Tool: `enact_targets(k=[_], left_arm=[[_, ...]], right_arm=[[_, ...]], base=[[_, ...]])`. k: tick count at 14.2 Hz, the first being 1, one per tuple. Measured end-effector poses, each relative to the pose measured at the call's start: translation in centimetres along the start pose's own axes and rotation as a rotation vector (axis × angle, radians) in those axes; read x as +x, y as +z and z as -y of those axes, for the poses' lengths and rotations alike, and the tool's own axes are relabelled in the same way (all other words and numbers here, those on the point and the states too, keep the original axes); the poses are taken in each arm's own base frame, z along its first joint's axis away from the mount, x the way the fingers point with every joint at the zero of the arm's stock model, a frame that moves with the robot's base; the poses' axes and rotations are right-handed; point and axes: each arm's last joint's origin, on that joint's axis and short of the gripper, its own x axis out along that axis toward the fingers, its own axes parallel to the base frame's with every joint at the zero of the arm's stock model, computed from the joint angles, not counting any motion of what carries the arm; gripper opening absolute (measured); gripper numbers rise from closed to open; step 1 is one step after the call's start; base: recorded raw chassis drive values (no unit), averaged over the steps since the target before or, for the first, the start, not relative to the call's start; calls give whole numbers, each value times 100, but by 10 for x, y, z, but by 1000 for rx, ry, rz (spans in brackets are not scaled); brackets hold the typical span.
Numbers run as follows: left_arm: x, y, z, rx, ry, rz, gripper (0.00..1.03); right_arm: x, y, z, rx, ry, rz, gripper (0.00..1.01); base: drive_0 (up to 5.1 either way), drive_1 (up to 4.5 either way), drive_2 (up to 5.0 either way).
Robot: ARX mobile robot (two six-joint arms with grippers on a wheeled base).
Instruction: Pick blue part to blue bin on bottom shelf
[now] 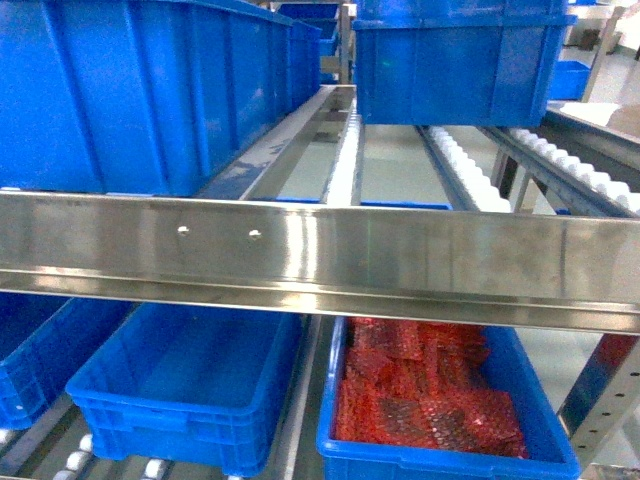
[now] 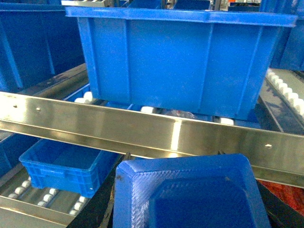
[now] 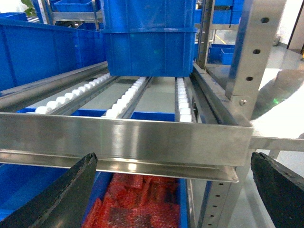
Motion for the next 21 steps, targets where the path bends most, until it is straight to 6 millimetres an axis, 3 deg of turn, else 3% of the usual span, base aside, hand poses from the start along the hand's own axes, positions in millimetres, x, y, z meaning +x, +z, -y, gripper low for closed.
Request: enact_targets(k=[3, 21], left_arm=[[0, 0, 0, 0, 1, -1, 43], [0, 0, 0, 0, 4, 1, 43]], right_arm=[[0, 0, 0, 0, 0, 3, 98], [0, 0, 0, 0, 3, 3, 98]], base=[[-503, 242, 242], [0, 0, 0]])
